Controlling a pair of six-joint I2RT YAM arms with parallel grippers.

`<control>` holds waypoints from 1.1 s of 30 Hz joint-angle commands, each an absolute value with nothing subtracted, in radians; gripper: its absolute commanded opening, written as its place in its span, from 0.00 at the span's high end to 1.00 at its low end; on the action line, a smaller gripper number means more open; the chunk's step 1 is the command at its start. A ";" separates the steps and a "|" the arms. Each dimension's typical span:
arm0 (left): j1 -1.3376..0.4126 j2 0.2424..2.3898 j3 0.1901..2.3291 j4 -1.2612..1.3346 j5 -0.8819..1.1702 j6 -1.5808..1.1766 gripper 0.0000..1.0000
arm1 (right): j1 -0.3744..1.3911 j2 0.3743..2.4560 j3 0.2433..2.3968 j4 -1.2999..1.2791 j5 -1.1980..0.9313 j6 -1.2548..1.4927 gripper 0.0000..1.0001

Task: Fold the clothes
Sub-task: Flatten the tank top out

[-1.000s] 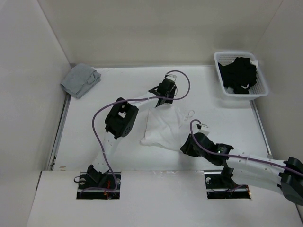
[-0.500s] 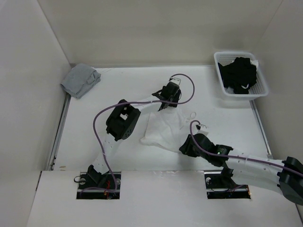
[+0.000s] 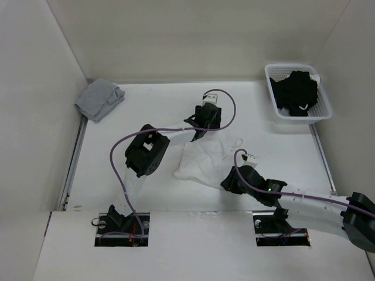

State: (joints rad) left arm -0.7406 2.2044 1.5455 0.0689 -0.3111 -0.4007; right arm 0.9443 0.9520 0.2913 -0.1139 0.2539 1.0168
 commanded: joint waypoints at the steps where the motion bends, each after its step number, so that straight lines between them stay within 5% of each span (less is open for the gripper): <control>1: -0.754 2.108 1.523 0.202 -0.308 -0.443 0.40 | 0.956 0.960 0.279 -0.051 0.255 1.011 0.62; 8: -0.797 2.194 1.615 0.049 -0.308 -0.367 0.60 | 0.956 0.913 0.278 -0.058 0.255 1.011 0.62; 22: -0.786 2.275 1.671 -0.018 -0.353 -0.316 0.59 | 0.964 0.874 0.276 -0.089 0.258 1.019 0.58; 33: -0.768 2.200 1.617 0.021 -0.350 -0.373 0.83 | 0.960 1.005 0.319 -0.091 0.252 1.020 0.57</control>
